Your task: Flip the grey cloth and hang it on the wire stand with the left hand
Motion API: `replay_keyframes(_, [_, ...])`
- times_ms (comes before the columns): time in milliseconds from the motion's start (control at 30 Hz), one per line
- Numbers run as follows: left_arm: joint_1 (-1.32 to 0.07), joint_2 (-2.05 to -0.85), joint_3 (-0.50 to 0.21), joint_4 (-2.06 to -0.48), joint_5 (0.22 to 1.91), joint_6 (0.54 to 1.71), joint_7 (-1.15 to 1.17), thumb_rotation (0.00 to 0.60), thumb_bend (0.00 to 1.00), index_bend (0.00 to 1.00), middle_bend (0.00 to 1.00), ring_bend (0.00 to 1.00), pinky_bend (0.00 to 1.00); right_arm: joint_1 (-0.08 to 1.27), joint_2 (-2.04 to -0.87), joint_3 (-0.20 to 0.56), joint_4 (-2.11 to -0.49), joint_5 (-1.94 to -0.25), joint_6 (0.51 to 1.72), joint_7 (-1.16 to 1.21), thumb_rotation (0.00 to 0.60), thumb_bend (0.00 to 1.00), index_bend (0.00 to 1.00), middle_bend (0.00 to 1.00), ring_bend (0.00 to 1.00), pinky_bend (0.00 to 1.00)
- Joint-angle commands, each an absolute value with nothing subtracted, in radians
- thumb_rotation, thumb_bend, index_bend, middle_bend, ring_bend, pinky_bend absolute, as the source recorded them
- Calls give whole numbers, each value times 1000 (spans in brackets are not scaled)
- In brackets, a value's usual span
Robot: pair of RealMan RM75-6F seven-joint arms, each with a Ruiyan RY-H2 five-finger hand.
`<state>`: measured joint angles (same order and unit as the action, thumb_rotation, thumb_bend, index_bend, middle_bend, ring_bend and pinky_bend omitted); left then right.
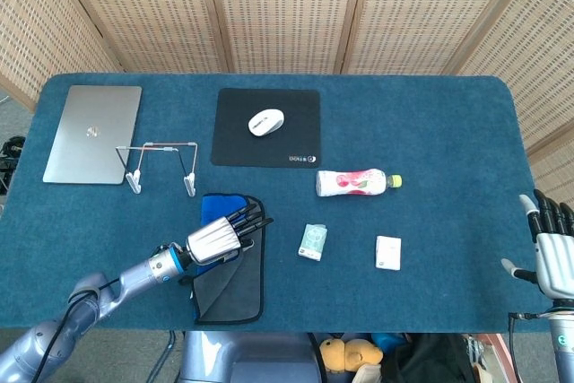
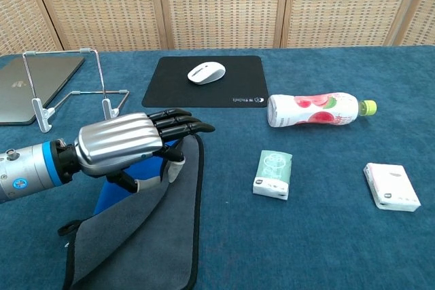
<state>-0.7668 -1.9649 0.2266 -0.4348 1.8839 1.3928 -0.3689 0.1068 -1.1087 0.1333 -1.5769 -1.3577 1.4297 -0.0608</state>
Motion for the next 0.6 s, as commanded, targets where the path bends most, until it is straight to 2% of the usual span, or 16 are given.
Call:
replay_keyframes(33, [-775, -1972, 223, -433, 1882, 1395, -368, 600, 453, 659, 0, 0, 0, 108, -1109, 134, -1576, -1356, 1428, -61, 600, 0, 0, 0, 0, 0])
replay_keyframes(200, [-785, -1974, 223, -434, 1883, 1394, -360, 600, 449, 612, 0, 0, 0, 108, -1109, 133, -1577, -1356, 1427, -63, 600, 0, 0, 0, 0, 0])
replay_keyframes(233, [-787, -1972, 224, -437, 1883, 1392, -355, 600, 446, 546, 0, 0, 0, 108, -1109, 133, -1577, -1356, 1427, -63, 600, 0, 0, 0, 0, 0])
replay_keyframes(367, [-789, -1962, 224, -451, 1881, 1390, -349, 600, 394, 44, 0, 0, 0, 107, -1107, 134, -1578, -1354, 1426, -59, 600, 0, 0, 0, 0, 0])
replay_keyframes(433, [-791, -1952, 221, -463, 1878, 1393, -346, 600, 376, 0, 0, 0, 0, 106, -1106, 134, -1577, -1352, 1426, -58, 600, 0, 0, 0, 0, 0])
replay_keyframes(600, [-796, -1909, 220, -506, 1879, 1411, -329, 600, 342, 0, 0, 0, 0, 106, -1105, 133, -1579, -1353, 1427, -59, 600, 0, 0, 0, 0, 0])
